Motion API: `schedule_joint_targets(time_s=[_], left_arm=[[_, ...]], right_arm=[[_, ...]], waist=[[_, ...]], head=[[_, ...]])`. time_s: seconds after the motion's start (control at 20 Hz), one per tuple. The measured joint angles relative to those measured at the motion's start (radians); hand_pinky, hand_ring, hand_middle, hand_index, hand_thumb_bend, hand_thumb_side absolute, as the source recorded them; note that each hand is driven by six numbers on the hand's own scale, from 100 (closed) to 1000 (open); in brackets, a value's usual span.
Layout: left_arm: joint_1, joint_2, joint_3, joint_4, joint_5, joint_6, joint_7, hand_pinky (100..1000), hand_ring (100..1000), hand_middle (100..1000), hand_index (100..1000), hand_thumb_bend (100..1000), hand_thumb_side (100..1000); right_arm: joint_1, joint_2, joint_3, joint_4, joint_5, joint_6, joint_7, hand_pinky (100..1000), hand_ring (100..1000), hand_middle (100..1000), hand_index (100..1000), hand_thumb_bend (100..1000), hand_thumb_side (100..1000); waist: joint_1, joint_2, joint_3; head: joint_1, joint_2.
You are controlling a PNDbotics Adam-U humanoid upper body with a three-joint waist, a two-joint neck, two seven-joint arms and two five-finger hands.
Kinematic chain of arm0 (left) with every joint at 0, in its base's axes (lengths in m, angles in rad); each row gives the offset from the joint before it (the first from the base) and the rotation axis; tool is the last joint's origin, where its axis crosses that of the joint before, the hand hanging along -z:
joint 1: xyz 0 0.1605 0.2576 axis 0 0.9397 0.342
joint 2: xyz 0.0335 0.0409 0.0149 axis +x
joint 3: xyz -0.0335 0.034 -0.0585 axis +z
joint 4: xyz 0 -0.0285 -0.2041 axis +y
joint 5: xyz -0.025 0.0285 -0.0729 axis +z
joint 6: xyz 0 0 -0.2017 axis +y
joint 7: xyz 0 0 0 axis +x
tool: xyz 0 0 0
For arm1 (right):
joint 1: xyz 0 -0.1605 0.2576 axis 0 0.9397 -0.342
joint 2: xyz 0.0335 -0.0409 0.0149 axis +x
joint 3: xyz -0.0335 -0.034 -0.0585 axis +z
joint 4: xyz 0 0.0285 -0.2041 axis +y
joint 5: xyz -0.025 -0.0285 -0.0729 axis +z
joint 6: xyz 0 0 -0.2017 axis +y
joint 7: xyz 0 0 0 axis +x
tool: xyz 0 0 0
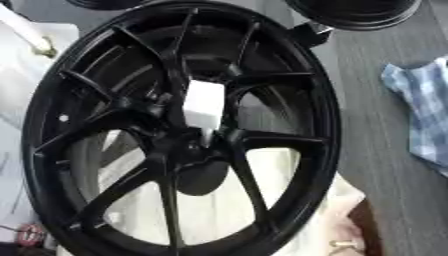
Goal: Pull the pin out of the wheel hub.
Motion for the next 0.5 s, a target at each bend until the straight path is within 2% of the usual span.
schedule_joint_targets(time_s=[0.05,0.3,0.4,0.45,0.5], left_arm=[[0.033,0.005,0.024,0.021,0.011,-0.007,0.028,684,551,330,411,100,235],[0.162,0.003,0.097,0.089,0.02,-0.023,0.134,687,555,340,433,100,233],[0.197,-0.01,0.108,0.106,0.011,-0.021,0.167,715,590,404,514,100,214],[0.214,-0.021,0.11,0.111,0.005,-0.02,0.18,730,632,479,615,100,183],[0.233,-0.033,0.111,0.113,-0.004,-0.021,0.192,769,716,606,775,100,165]], right_arm=[[0.001,0.0,-0.002,0.0,0.0,-0.002,-0.002,928,801,649,718,100,555],[0.001,0.0,-0.007,0.0,-0.001,-0.007,-0.006,928,801,649,718,100,553],[0.001,0.001,-0.008,0.0,-0.003,-0.008,-0.006,927,801,648,718,100,552],[0.001,0.001,-0.008,0.0,-0.003,-0.01,-0.006,927,801,648,717,100,552],[0.0,0.001,-0.009,0.0,-0.003,-0.012,-0.006,927,801,647,717,100,551]], waist=[[-0.003,0.0,0.006],[-0.019,-0.002,0.022],[-0.025,-0.002,0.022],[-0.027,-0.002,0.021],[-0.029,-0.002,0.02]], head=[[-0.003,0.0],[-0.013,-0.003],[-0.011,-0.004],[-0.01,-0.006],[-0.008,-0.009]])
